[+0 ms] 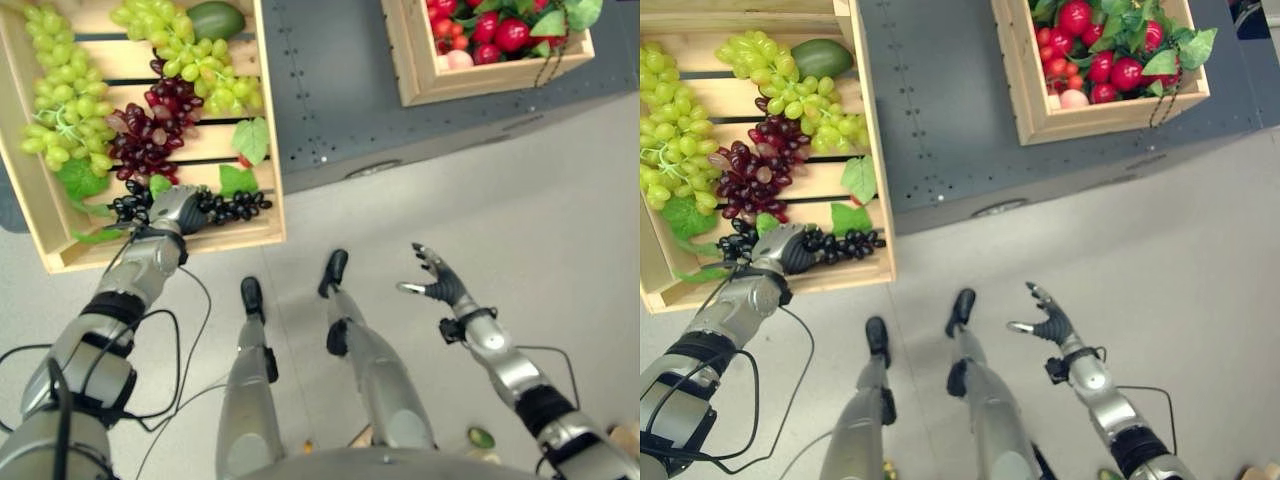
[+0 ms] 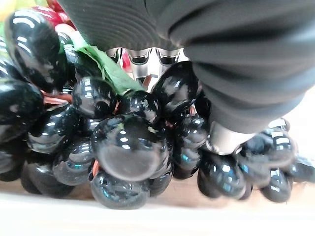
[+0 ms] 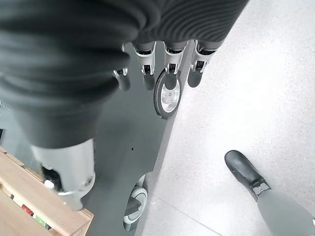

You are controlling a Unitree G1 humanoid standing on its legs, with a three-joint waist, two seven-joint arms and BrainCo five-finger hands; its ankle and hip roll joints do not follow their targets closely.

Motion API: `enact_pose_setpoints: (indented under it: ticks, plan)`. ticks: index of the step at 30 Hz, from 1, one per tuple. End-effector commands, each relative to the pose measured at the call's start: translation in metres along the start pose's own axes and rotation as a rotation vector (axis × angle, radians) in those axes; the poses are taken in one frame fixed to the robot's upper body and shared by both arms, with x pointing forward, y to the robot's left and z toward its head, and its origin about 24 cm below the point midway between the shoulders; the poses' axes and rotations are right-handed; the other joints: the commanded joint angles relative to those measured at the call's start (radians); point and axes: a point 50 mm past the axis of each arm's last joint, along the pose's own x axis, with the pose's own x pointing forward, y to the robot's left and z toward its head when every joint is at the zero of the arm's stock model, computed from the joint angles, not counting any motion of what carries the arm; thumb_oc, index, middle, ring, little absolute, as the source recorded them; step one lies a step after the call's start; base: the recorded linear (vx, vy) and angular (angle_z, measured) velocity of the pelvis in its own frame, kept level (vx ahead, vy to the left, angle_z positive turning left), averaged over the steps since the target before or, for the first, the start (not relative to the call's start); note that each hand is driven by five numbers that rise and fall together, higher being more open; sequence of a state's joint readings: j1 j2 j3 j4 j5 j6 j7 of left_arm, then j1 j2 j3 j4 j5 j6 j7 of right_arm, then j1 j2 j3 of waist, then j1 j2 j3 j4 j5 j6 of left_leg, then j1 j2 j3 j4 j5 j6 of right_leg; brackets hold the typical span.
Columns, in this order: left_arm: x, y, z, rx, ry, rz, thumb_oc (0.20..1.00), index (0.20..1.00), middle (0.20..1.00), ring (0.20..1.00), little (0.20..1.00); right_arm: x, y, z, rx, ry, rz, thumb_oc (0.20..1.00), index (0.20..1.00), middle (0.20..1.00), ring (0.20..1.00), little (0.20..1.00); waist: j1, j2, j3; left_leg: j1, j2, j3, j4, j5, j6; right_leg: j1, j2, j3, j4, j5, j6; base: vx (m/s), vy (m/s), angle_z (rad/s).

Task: Pick up the fruits from the basket on one side to the basket on the other side

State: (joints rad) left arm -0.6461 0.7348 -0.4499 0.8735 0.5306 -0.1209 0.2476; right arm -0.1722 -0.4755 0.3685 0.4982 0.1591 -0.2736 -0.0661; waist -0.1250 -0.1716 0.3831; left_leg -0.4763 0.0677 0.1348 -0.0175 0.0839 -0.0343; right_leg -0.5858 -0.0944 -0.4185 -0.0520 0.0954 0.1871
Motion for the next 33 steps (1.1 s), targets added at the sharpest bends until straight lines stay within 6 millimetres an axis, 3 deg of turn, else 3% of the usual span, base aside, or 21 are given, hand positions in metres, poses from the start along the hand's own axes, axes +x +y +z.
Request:
enact_pose_setpoints:
  ticks: [1,20,27,33]
  plan:
    - [-0.023,-0.065,-0.009,0.027,0.101,-0.22,0.2,0.2,0.2,0.2,0.2,0.013,0.003,0.044,0.055,-0.206,-0.006,1.0,1.0,1.0,1.0,1.0,-0.031,-0.08,0.074,0.031,0.013,0.012,0.005,-0.02,-0.012,0.044,0.029,0.005,0.079,0.048,-0.057,0.0,-0.001,0.06]
    - [-0.031,-0.075,-0.01,-0.007,0.108,-0.243,0.2,0.2,0.2,0.2,0.2,0.011,0.006,0.039,0.054,-0.184,0.013,1.0,1.0,1.0,1.0,1.0,-0.018,-0.067,0.056,0.05,0.009,0.01,0.0,-0.025,-0.011,0.064,0.029,0.004,0.074,0.044,-0.058,0.0,0.0,0.05]
    - [-0.035,-0.06,-0.002,-0.199,0.052,-0.104,0.2,0.2,0.2,0.2,0.2,0.004,0.007,0.027,0.07,-0.143,-0.003,1.0,1.0,1.0,1.0,1.0,0.003,-0.046,0.046,0.072,0.003,0.003,-0.004,-0.03,-0.009,0.087,0.024,0.0,0.072,0.038,-0.06,0.0,0.0,0.0]
    - [-0.052,-0.046,-0.003,-0.302,-0.008,0.015,0.2,0.2,0.2,0.2,0.2,-0.002,0.005,0.019,0.074,-0.125,-0.012,1.0,1.0,1.0,1.0,1.0,0.029,-0.022,0.04,0.092,-0.005,-0.001,-0.005,-0.036,-0.008,0.112,0.018,-0.001,0.067,0.031,-0.061,0.0,0.0,0.0]
